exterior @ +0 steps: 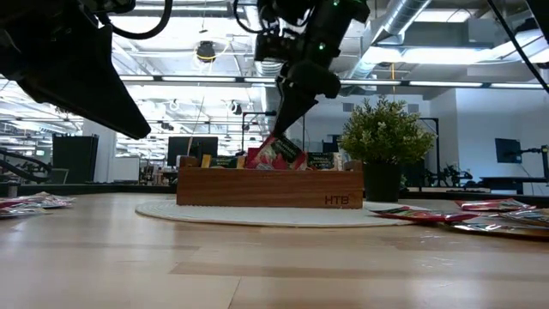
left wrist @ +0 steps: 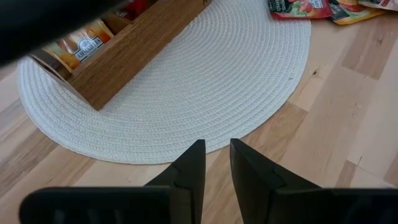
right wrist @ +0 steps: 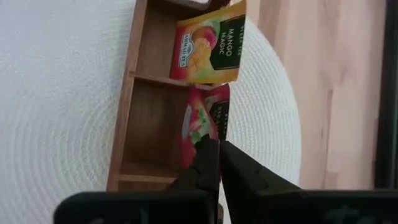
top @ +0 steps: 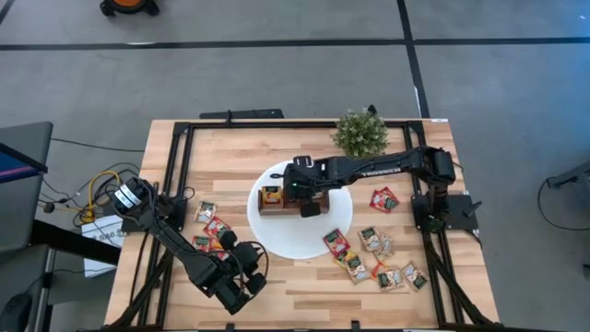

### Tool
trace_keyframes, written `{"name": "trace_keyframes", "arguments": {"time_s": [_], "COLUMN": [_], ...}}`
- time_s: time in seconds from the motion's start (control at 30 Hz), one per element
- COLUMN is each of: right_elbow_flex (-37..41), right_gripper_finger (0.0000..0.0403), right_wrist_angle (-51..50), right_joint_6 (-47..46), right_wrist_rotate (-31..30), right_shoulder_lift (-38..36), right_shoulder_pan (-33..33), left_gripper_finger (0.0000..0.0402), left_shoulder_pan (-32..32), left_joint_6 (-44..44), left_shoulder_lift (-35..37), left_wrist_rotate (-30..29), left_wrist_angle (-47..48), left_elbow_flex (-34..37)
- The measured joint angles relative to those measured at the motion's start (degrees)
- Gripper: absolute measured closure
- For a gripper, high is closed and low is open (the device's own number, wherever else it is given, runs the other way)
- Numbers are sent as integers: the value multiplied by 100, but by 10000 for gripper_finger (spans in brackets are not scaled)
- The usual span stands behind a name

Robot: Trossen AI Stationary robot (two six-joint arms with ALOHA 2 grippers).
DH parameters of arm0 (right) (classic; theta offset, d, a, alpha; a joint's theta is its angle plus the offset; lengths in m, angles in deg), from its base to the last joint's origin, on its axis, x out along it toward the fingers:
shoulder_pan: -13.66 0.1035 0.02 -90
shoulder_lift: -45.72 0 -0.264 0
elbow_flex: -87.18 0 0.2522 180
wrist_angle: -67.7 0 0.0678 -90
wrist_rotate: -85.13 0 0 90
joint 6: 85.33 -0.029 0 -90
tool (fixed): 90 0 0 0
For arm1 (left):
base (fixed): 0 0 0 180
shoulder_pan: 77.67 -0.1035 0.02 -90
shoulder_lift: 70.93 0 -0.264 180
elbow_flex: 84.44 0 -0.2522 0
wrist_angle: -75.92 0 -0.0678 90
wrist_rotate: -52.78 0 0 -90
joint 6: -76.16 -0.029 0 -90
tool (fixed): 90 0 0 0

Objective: Pick & Place Tea
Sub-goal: Put the red tea bag into the middle section of the wooden organizer

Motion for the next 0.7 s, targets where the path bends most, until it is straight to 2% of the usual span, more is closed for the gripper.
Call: {"name": "trace_keyframes", "arguments": {"time_s": [0.07,0.2,0.27,0.37,0.5,0.7], "right_elbow_flex": [0,-2,-2,65,716,2549], "right_gripper_finger": [396,401,401,402,401,400], "right_wrist_angle": [-57,-133,-155,-127,210,1679], "right_joint_6": [-11,-53,-58,-58,-113,-602], "right_wrist_rotate": [-5,-11,-4,8,22,150], "right_shoulder_lift": [-119,-330,-381,-388,-509,-1998], "right_shoulder_pan": [23,203,333,486,547,448], "left_gripper_finger": [335,335,335,328,316,317], "left_shoulder_pan": [0,-32,-102,-307,-547,-474], "left_joint_6": [-1,-81,-309,-610,-843,-769], "left_shoulder_lift": [0,-4,7,108,98,62], "left_wrist_rotate": [-171,-1077,-1319,-1146,-705,-494], "left_wrist_angle": [-21,-238,-321,-343,-345,-343], "left_elbow_flex": [0,0,0,-1,0,-2]}}
